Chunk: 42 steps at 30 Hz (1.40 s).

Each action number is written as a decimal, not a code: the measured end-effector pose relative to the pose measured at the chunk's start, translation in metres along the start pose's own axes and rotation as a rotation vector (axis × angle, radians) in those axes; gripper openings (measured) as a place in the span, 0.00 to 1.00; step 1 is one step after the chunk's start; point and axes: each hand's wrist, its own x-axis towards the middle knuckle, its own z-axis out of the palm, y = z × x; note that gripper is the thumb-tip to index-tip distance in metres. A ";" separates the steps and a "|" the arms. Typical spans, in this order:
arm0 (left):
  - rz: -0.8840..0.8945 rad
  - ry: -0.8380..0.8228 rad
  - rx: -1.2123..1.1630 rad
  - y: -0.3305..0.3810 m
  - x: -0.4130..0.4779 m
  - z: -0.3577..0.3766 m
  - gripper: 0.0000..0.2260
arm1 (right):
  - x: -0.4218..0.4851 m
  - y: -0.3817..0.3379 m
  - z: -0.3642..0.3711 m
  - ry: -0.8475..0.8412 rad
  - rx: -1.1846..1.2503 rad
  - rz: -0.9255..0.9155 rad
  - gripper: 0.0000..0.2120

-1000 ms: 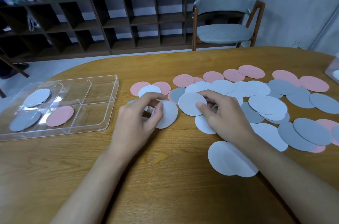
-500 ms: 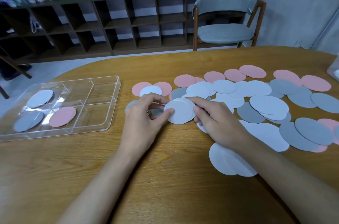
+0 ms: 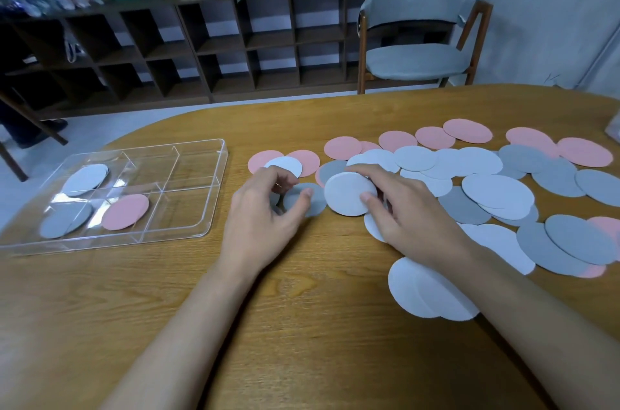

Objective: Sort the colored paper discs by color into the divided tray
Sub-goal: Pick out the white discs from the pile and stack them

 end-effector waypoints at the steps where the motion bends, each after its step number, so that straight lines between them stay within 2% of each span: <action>1: -0.013 0.009 0.053 -0.006 0.002 0.000 0.08 | 0.000 0.001 -0.001 0.006 0.005 0.005 0.17; 6: 0.008 -0.118 0.269 -0.021 0.015 0.001 0.18 | -0.002 0.006 -0.003 0.026 0.025 0.042 0.16; 9: -0.046 -0.169 0.321 -0.019 0.027 0.002 0.23 | -0.003 0.010 -0.003 0.045 0.054 0.068 0.16; 12: -0.128 -0.189 0.335 -0.012 0.035 0.007 0.23 | -0.006 0.011 -0.003 0.046 0.081 0.088 0.16; 15: -0.143 -0.141 0.384 -0.014 0.039 0.011 0.20 | -0.008 0.013 -0.004 0.046 0.100 0.090 0.16; 19: 0.004 -0.056 0.477 -0.015 0.036 0.007 0.13 | -0.007 0.014 -0.002 0.048 0.107 0.090 0.16; 22: 0.186 0.017 0.518 -0.014 0.033 0.001 0.12 | -0.006 0.015 -0.002 0.052 0.114 0.110 0.16; 24: 0.230 0.053 0.473 -0.014 0.033 -0.003 0.13 | -0.006 0.016 -0.002 0.054 0.124 0.126 0.16; 29: 0.196 0.074 0.242 0.001 0.030 -0.008 0.09 | -0.006 0.017 -0.003 0.058 0.138 0.151 0.17; 33: 0.014 -0.124 -0.081 0.014 0.029 -0.007 0.11 | -0.004 0.016 -0.004 0.070 0.158 0.188 0.17; 36: -0.110 -0.275 -0.285 0.021 0.024 0.002 0.06 | -0.005 0.016 -0.003 0.075 0.239 0.203 0.17; 40: -0.083 -0.272 -0.222 0.020 0.017 0.015 0.01 | -0.006 0.012 -0.003 0.059 0.289 0.215 0.19; 42: -0.029 -0.221 -0.154 0.021 0.014 0.019 0.04 | -0.006 0.010 -0.003 0.039 0.260 0.215 0.20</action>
